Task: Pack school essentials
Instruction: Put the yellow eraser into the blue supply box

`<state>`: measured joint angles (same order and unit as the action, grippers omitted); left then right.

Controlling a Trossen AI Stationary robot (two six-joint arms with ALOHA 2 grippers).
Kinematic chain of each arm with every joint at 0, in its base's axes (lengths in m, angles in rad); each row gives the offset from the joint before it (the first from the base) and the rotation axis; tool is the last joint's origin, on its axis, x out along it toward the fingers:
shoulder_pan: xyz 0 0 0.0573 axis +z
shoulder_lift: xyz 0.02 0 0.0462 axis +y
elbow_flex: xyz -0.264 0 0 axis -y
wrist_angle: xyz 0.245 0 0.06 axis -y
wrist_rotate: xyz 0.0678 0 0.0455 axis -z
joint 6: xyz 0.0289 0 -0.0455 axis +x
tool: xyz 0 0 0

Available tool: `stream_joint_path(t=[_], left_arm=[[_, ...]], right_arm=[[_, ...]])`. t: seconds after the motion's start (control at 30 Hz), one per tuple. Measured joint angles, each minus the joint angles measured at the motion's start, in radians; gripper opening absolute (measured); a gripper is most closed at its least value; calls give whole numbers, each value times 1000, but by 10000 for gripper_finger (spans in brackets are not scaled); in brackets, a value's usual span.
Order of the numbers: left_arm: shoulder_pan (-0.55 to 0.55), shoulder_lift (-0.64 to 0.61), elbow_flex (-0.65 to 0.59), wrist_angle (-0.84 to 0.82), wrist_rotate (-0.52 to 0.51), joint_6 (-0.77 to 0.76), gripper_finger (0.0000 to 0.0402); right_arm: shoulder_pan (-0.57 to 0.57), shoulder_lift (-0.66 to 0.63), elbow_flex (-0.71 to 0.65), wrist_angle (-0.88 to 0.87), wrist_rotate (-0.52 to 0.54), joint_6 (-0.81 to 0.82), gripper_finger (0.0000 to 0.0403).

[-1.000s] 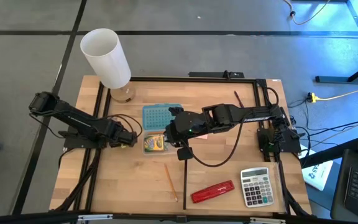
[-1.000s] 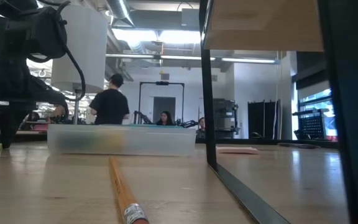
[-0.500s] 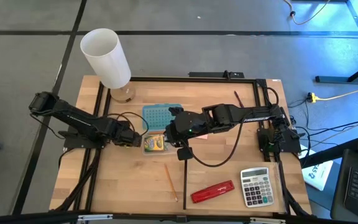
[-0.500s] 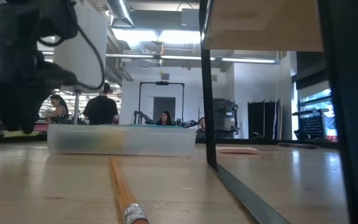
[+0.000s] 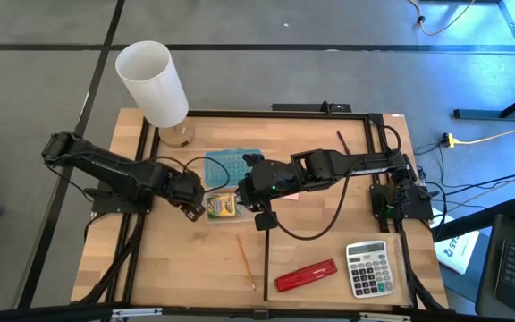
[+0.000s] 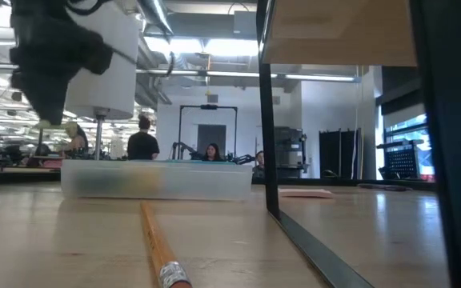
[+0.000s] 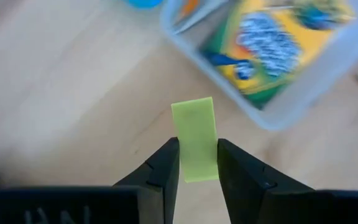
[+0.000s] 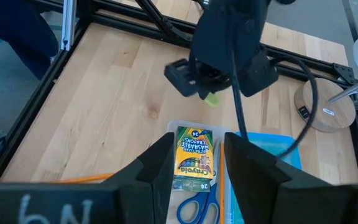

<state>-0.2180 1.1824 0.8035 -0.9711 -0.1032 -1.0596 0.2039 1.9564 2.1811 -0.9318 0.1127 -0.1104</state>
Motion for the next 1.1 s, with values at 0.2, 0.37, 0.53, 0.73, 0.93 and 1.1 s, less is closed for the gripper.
stream_joint_path(t=[0.2, 0.37, 0.53, 0.73, 0.93, 1.1], left_arm=[[45, 0, 36, 8, -4, 335, 96], [113, 3, 36, 54, 33, 523, 96], [185, 3, 36, 118, 69, 680, 96], [253, 21, 36, 195, 83, 832, 96], [285, 102, 35, 290, 122, 978, 96], [302, 180, 35, 320, 121, 1067, 96]], right_arm=[[0, 0, 0, 0, 0, 0, 142], [0, 0, 0, 0, 0, 0, 142], [0, 0, 0, 0, 0, 0, 142], [0, 0, 0, 1, 0, -1, 142], [0, 0, 0, 2, -37, -7, 142], [0, 0, 0, -5, -36, -3, 142]])
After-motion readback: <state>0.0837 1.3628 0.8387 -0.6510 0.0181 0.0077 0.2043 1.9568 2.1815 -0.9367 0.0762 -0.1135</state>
